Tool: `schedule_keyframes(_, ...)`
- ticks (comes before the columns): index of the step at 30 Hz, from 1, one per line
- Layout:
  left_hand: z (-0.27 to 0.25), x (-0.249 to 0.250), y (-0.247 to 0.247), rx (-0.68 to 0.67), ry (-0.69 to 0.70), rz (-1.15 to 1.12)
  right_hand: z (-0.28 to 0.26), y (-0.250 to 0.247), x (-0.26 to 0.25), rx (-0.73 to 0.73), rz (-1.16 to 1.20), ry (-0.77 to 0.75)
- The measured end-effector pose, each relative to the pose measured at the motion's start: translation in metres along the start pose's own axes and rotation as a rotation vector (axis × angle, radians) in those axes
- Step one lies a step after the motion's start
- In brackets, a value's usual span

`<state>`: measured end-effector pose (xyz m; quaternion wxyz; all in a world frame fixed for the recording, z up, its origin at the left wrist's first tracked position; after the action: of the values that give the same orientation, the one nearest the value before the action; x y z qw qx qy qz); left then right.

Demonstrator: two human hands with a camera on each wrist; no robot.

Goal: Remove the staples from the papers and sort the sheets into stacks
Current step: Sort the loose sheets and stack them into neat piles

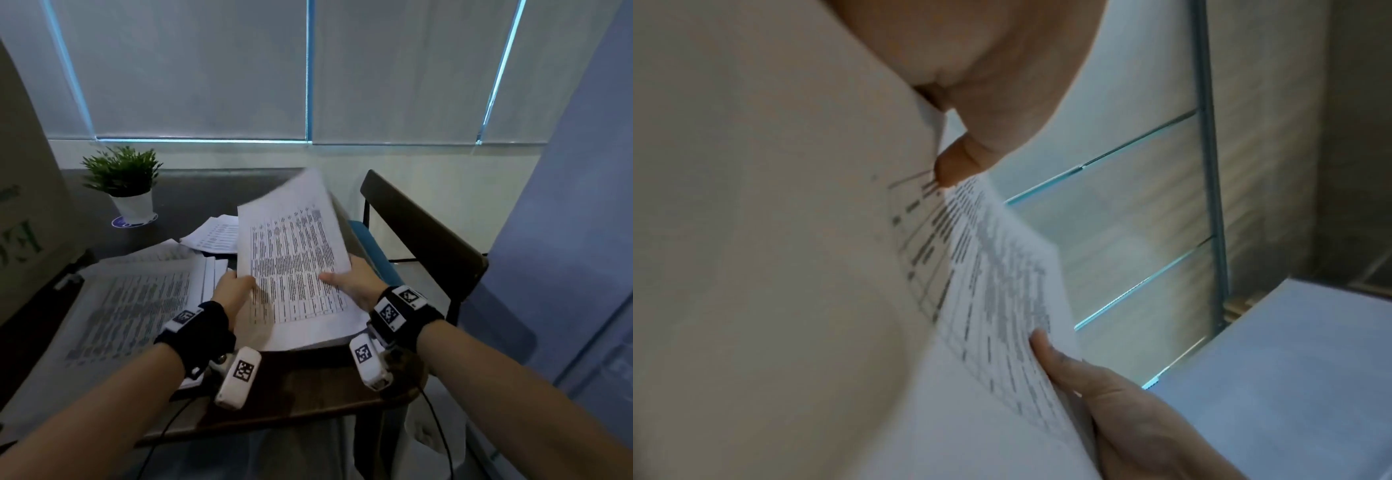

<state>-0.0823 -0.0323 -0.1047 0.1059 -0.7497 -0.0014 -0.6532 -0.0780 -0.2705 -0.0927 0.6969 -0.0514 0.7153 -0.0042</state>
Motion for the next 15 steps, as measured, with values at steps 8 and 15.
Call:
schedule_keyframes(8,-0.005,-0.035,-0.015,0.029,-0.083,0.365,0.0,0.019,0.035,0.027,-0.491,0.251)
schedule_keyframes(15,-0.018,0.031,-0.078,-0.061,0.107,0.628,-0.01,0.047,-0.063,-0.018,-1.183,0.002)
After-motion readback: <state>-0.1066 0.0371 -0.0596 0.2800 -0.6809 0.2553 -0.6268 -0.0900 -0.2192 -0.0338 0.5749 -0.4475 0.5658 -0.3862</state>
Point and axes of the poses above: each hand's wrist, its own z-axis towards the middle knuckle, its own y-axis out of the palm, x = y × z, the point moved 4 cm from there along z, towards the middle knuckle, and after that the axes turned 1 degree about x, right-handed, at the moved point
